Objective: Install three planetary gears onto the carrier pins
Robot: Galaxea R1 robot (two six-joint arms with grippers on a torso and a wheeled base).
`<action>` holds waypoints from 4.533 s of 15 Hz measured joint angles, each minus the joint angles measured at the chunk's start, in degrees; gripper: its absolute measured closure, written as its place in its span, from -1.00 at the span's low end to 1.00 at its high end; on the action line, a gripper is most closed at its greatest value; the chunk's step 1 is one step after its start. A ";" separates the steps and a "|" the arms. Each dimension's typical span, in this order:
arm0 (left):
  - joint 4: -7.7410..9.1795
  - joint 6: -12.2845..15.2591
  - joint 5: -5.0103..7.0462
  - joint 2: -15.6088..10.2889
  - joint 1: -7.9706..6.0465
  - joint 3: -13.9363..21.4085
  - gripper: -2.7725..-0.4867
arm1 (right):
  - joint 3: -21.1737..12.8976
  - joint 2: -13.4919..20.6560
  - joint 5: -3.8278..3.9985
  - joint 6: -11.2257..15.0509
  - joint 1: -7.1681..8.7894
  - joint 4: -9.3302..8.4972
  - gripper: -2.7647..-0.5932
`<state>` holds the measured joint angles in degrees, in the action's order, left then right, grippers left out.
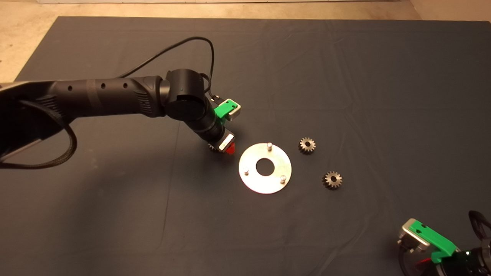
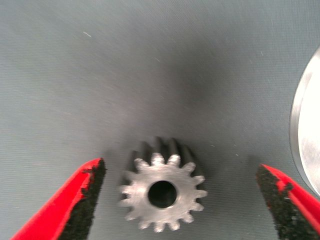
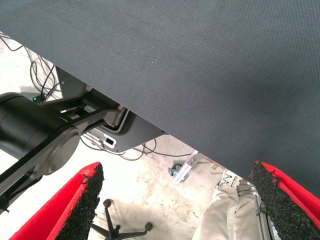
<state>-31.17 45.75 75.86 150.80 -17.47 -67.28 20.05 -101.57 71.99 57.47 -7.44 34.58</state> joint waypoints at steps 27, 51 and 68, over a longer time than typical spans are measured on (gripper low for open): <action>-1.84 -0.57 -1.91 -0.85 1.10 -1.27 0.55 | 0.00 0.17 0.01 0.01 0.00 0.00 -0.48; -1.18 2.04 4.68 -2.59 -0.64 18.91 0.81 | 0.00 0.11 0.00 0.02 0.02 0.00 -0.48; -1.23 4.52 5.59 4.85 -0.61 15.81 0.85 | 0.00 3.04 -1.51 -1.38 0.01 0.00 -0.48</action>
<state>-32.40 50.27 81.45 155.65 -18.08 -51.47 20.05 -98.53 70.47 56.09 -7.43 34.58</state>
